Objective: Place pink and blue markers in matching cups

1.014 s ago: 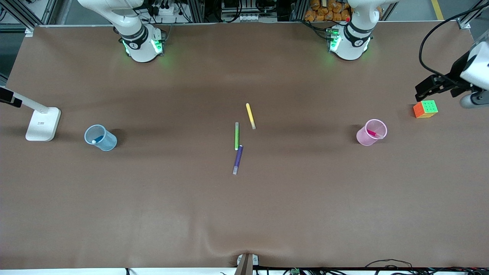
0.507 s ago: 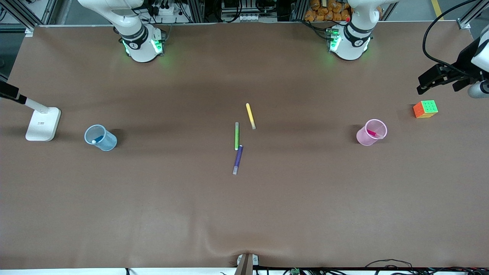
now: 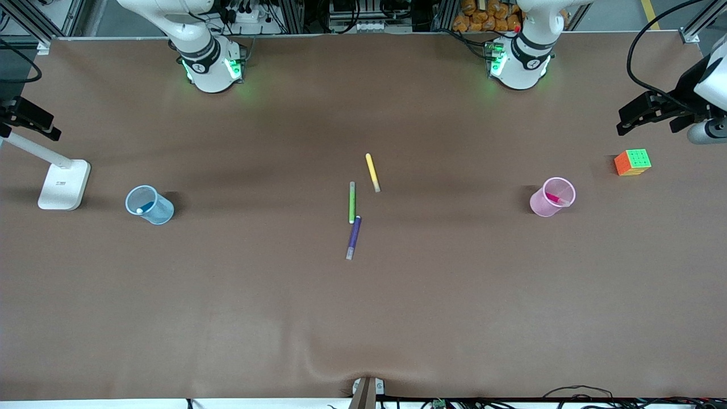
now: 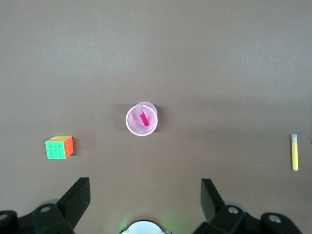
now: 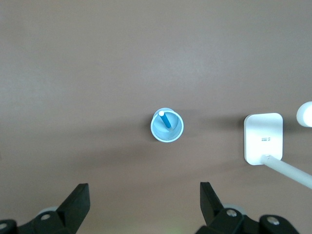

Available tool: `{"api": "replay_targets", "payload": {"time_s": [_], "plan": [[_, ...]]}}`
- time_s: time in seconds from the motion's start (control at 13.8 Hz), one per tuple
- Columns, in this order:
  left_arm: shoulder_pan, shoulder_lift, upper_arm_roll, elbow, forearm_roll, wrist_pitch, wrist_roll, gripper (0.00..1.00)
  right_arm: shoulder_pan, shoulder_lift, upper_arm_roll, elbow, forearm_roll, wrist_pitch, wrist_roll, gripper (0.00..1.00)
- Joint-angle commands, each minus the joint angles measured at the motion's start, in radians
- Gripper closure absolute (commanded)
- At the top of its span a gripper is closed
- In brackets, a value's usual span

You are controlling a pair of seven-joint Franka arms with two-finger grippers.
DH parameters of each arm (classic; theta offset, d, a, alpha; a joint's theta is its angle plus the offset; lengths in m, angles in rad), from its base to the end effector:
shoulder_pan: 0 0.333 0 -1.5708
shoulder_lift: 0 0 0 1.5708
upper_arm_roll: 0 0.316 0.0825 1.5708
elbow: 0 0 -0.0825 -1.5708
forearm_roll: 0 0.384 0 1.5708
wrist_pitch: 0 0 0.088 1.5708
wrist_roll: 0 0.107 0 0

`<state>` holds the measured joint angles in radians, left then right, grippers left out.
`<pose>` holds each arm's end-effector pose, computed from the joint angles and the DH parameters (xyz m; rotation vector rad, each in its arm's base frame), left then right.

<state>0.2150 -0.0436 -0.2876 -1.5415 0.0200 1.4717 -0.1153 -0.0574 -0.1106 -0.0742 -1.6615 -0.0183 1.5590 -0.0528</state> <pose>0.5298 -0.0400 0.6524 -3.1058 -0.0696 0.0386 0.5133 -0.0722 0.6399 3.1284 -0.1231 0.0107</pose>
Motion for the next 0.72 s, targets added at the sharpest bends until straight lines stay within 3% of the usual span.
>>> {"api": "replay_targets", "payload": {"time_s": [0.0,0.22,0.58,0.65], "plan": [[0.012,0.001,-0.004,0.027,-0.012,-0.016,0.016,0.00,-0.024,0.028,0.021,0.060,-0.035,-0.016,-0.013,0.00],[0.012,0.005,0.001,0.029,-0.005,-0.013,0.022,0.00,-0.027,0.061,0.039,0.121,-0.040,-0.031,-0.012,0.00],[0.012,-0.004,0.007,0.021,-0.012,-0.017,0.022,0.00,-0.039,0.062,0.039,0.123,0.015,-0.054,-0.006,0.00],[-0.040,-0.015,0.043,0.018,-0.008,-0.024,0.005,0.00,-0.038,0.061,0.039,0.123,0.017,-0.053,-0.004,0.00]]}}
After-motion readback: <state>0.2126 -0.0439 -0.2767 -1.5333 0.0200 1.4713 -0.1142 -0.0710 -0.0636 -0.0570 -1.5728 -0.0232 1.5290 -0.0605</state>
